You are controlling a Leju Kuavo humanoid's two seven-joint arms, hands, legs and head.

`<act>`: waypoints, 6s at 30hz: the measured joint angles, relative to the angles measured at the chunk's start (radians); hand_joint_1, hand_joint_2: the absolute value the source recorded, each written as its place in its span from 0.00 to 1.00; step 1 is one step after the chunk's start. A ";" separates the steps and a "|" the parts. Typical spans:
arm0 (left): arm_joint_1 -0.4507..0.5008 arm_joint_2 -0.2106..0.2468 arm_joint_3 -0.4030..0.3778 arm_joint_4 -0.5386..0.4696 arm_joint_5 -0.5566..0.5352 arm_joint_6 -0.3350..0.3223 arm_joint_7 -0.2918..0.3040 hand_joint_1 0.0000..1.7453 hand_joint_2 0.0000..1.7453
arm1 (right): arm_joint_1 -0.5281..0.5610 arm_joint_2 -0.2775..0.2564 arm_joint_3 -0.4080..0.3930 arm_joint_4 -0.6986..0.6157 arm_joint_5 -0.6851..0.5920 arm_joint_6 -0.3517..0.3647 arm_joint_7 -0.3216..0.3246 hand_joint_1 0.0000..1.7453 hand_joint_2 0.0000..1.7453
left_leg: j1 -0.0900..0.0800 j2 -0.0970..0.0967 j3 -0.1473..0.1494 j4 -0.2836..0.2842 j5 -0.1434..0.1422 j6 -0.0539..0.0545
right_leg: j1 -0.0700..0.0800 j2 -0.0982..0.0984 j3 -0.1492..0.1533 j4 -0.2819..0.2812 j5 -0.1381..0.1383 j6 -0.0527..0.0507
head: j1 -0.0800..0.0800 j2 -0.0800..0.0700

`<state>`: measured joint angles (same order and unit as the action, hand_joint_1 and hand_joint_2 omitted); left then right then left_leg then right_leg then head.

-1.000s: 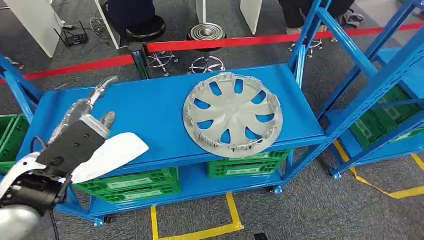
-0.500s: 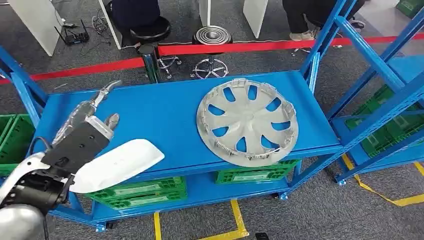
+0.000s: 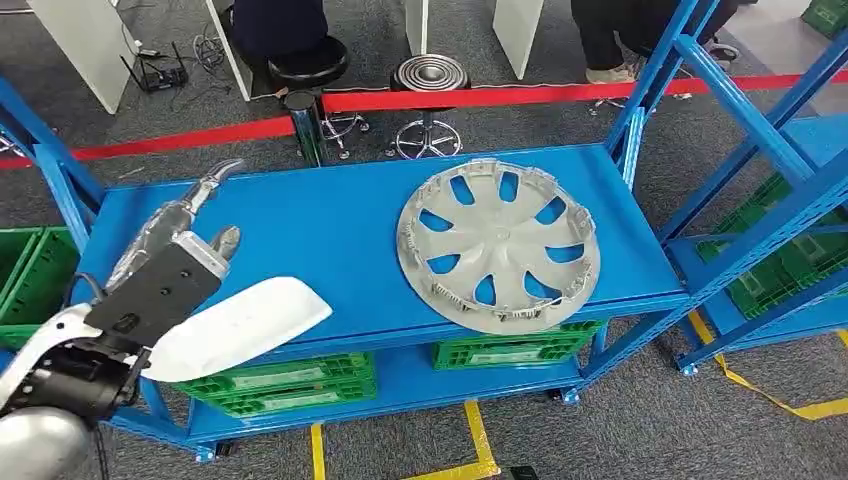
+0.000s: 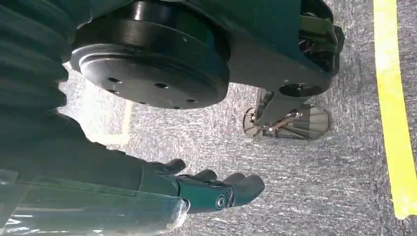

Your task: Take the parts from the cabinet and place them on the table.

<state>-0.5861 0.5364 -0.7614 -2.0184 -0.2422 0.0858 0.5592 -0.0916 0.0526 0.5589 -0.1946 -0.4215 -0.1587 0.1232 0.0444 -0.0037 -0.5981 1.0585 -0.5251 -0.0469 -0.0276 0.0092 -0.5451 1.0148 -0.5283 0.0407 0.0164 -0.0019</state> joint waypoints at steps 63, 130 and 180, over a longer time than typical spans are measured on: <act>0.290 -0.032 0.252 -0.044 -0.179 -0.521 0.111 0.00 1.00 | -0.001 -0.021 0.021 -0.001 -0.102 -0.032 -0.032 0.00 1.00 | 0.000 -0.005 0.009 -0.008 0.001 0.001 | 0.000 -0.002 0.007 -0.002 -0.002 -0.001 | -0.002 0.000; 0.152 -0.125 0.000 0.528 -0.233 -0.399 0.111 0.00 1.00 | -0.015 0.010 0.150 -0.001 -0.081 -0.018 0.026 0.00 1.00 | 0.000 0.001 0.010 -0.008 0.001 0.001 | 0.000 -0.004 0.009 -0.003 -0.003 0.000 | -0.003 0.000; 0.128 -0.114 0.000 0.490 -0.214 -0.400 0.111 1.00 0.00 | -0.015 0.009 0.150 -0.001 -0.092 -0.026 0.026 0.00 1.00 | 0.000 0.002 0.011 -0.008 0.001 0.001 | 0.000 -0.003 0.009 -0.003 -0.003 0.000 | -0.003 0.000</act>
<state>-0.4577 0.4227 -0.7618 -1.5282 -0.4562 -0.3144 0.6699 -0.1065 0.0618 0.7092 -0.1953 -0.5131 -0.1846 0.1488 0.0439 -0.0021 -0.5868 1.0501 -0.5242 -0.0462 -0.0278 0.0061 -0.5358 1.0121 -0.5308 0.0412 0.0130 -0.0019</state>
